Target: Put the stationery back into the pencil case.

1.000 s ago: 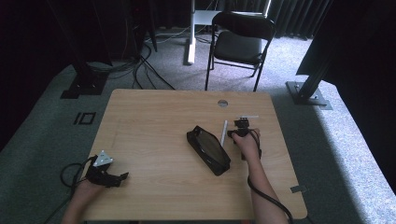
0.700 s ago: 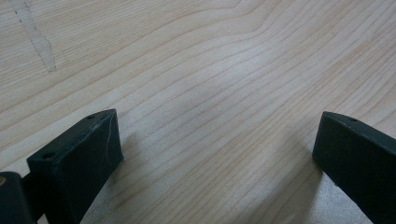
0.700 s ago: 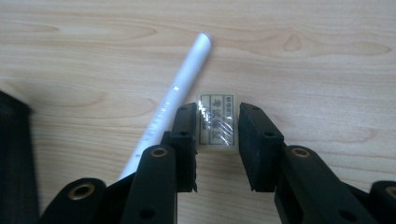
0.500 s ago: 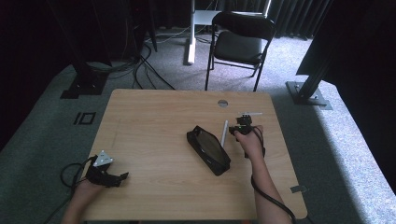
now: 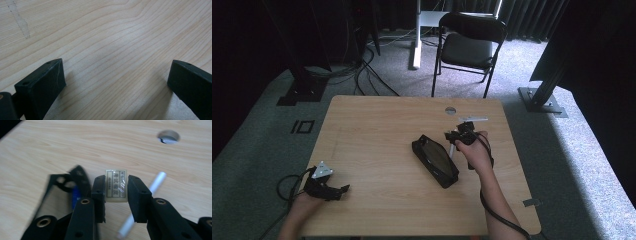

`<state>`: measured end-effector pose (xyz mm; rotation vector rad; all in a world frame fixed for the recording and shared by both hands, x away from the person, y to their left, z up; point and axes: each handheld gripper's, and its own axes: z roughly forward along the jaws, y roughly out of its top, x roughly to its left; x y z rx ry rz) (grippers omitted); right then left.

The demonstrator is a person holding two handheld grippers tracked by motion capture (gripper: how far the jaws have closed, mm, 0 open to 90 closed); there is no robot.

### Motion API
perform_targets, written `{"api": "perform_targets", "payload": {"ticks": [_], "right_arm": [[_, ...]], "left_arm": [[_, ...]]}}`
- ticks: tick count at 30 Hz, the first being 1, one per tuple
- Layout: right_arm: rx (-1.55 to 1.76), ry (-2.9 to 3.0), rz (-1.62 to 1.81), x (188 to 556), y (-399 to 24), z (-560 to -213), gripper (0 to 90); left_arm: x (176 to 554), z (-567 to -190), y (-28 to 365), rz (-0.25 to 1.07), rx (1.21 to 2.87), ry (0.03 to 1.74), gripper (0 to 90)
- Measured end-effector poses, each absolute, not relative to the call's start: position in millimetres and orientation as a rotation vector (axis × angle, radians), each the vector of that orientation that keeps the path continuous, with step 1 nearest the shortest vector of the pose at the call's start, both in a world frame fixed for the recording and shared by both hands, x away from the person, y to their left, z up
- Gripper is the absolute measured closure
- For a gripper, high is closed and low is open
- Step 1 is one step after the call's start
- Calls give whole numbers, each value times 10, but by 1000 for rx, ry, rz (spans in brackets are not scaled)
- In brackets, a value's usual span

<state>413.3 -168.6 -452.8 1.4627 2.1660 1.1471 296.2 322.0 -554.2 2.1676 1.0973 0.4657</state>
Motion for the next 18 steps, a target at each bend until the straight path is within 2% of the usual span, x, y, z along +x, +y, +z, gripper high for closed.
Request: {"api": "perform_targets", "payload": {"ticks": [9, 18], "right_arm": [[1339, 2268, 1182, 3973, -1428, -4451, 682], [1255, 2390, 1114, 3925, -1211, -4584, 682]], "left_arm": [[2962, -5542, 3219, 466, 2167, 1098, 16], [2962, -5542, 3219, 466, 2167, 1098, 16]]}}
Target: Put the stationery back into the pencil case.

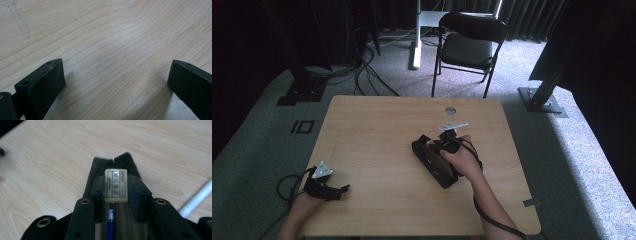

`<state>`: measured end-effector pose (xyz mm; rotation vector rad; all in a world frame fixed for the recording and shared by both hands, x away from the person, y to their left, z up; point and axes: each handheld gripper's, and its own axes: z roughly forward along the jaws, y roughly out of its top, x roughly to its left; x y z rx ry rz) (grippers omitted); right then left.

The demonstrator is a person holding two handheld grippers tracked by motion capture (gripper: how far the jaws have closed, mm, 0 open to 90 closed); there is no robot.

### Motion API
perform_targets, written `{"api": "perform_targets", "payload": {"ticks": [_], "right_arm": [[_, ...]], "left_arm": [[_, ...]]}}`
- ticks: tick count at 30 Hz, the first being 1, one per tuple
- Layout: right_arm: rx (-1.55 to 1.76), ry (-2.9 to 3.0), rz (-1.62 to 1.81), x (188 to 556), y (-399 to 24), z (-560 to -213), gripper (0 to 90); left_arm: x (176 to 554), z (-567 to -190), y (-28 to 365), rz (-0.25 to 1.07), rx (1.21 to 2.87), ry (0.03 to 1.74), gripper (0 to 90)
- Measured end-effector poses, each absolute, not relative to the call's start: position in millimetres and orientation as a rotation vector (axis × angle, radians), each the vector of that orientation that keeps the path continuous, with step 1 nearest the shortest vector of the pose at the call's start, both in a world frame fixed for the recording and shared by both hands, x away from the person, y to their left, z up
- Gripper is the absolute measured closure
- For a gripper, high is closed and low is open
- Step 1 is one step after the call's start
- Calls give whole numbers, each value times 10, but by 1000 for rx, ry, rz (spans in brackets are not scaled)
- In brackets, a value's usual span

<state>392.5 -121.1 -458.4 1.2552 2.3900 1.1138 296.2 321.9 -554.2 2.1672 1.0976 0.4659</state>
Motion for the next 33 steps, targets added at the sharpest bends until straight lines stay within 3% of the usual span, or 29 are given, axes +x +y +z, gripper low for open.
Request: {"api": "perform_targets", "payload": {"ticks": [19, 33], "right_arm": [[1294, 2524, 930, 4047, -930, -4912, 662], [1290, 2349, 1124, 3985, -1254, -4474, 597]], "left_arm": [[2962, -5542, 3219, 466, 2167, 1098, 16], [2963, -5542, 3220, 466, 2168, 1097, 16]]}}
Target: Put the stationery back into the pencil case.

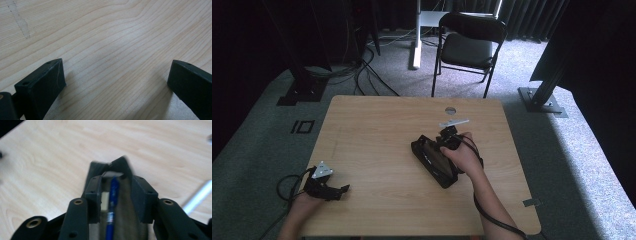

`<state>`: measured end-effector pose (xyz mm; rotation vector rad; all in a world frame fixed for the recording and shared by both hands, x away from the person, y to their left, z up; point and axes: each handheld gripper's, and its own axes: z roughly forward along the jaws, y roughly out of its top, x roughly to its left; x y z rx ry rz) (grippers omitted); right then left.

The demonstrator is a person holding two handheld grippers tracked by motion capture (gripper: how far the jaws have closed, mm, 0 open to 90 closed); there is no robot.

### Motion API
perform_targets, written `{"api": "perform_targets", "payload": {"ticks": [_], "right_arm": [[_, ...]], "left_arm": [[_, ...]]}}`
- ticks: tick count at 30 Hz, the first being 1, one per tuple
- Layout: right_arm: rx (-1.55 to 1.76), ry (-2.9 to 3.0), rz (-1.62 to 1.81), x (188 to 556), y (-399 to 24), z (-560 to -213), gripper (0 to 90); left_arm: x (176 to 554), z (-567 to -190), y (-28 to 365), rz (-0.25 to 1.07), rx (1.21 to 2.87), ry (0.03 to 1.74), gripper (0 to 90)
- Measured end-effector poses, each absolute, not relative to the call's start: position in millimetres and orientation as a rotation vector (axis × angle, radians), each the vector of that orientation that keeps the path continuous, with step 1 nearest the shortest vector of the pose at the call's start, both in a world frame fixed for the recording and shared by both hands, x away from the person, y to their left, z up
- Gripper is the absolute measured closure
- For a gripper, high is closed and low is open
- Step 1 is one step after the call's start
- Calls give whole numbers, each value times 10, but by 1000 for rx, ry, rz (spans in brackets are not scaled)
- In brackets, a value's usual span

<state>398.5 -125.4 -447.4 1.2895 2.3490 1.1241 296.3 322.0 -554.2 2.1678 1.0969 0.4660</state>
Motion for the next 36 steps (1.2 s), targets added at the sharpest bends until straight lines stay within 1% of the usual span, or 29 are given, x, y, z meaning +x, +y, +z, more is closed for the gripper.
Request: {"api": "perform_targets", "payload": {"ticks": [4, 10, 15, 22, 27, 31, 33, 36], "right_arm": [[1361, 2259, 1115, 4097, -1453, -4466, 601], [1489, 2176, 1012, 4342, -1686, -4661, 602], [1588, 2150, 938, 4506, -1764, -4896, 600], [1689, 2113, 886, 4622, -1783, -5167, 607], [1705, 2126, 853, 4653, -1747, -5256, 644], [1706, 2142, 822, 4670, -1733, -5288, 690], [1724, 2145, 808, 4681, -1746, -5306, 696], [1744, 2132, 816, 4692, -1789, -5311, 760]], "left_arm": [[2963, -5542, 3220, 466, 2168, 1097, 16], [2963, -5542, 3219, 466, 2167, 1097, 16], [2962, -5542, 3219, 466, 2168, 1098, 16], [2963, -5542, 3220, 466, 2168, 1096, 16], [2963, -5542, 3219, 466, 2168, 1097, 16], [2963, -5542, 3220, 466, 2168, 1096, 16], [2963, -5542, 3220, 466, 2168, 1097, 16], [2963, -5542, 3219, 466, 2168, 1097, 16]]}}
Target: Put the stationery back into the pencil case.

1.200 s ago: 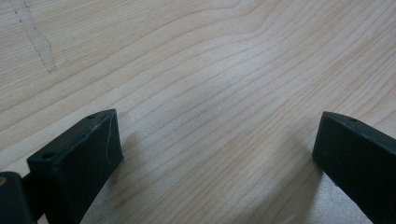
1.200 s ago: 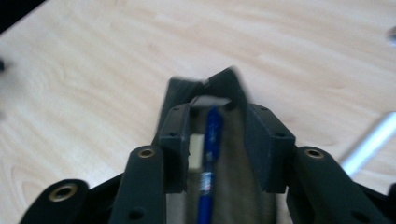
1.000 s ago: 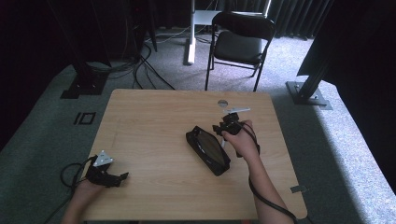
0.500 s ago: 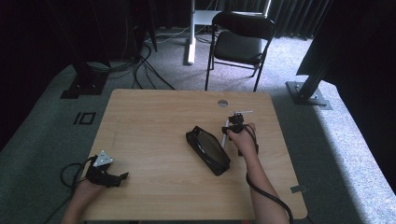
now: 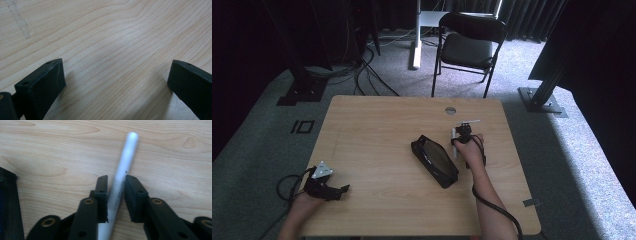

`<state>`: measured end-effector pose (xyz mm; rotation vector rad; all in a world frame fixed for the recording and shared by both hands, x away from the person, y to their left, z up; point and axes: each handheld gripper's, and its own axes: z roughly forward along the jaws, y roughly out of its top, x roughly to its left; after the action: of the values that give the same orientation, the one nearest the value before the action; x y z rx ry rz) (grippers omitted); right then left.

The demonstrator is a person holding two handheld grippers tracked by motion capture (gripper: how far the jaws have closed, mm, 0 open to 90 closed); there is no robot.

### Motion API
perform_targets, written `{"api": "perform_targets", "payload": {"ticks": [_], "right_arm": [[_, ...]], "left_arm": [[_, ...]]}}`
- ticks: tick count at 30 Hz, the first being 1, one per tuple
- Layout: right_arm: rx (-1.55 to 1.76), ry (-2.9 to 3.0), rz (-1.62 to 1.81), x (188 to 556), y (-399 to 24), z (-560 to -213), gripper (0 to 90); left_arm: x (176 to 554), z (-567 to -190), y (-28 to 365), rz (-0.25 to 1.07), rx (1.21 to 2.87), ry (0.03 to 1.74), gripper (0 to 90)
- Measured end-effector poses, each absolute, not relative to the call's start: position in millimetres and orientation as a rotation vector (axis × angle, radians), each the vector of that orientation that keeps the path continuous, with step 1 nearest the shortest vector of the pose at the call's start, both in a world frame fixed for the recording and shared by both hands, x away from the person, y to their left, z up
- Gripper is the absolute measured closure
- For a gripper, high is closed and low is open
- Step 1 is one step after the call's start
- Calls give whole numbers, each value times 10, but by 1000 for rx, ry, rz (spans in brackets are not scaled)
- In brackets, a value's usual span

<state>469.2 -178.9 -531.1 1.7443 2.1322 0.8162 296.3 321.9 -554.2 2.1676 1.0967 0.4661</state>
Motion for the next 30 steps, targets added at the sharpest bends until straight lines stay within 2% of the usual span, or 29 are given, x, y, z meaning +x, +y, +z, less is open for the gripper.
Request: {"api": "perform_targets", "payload": {"ticks": [6, 13, 22, 30], "right_arm": [[1759, 2136, 834, 4681, -1873, -5292, 784], [1693, 2114, 962, 4547, -1916, -4985, 784], [1527, 2160, 1136, 4284, -1744, -4570, 784], [1403, 2242, 1197, 4093, -1507, -4413, 784]], "left_arm": [[2963, -5542, 3219, 466, 2168, 1098, 16], [2963, -5542, 3219, 466, 2168, 1097, 16], [2963, -5542, 3220, 466, 2168, 1097, 16], [2963, -5542, 3220, 466, 2168, 1097, 16]]}}
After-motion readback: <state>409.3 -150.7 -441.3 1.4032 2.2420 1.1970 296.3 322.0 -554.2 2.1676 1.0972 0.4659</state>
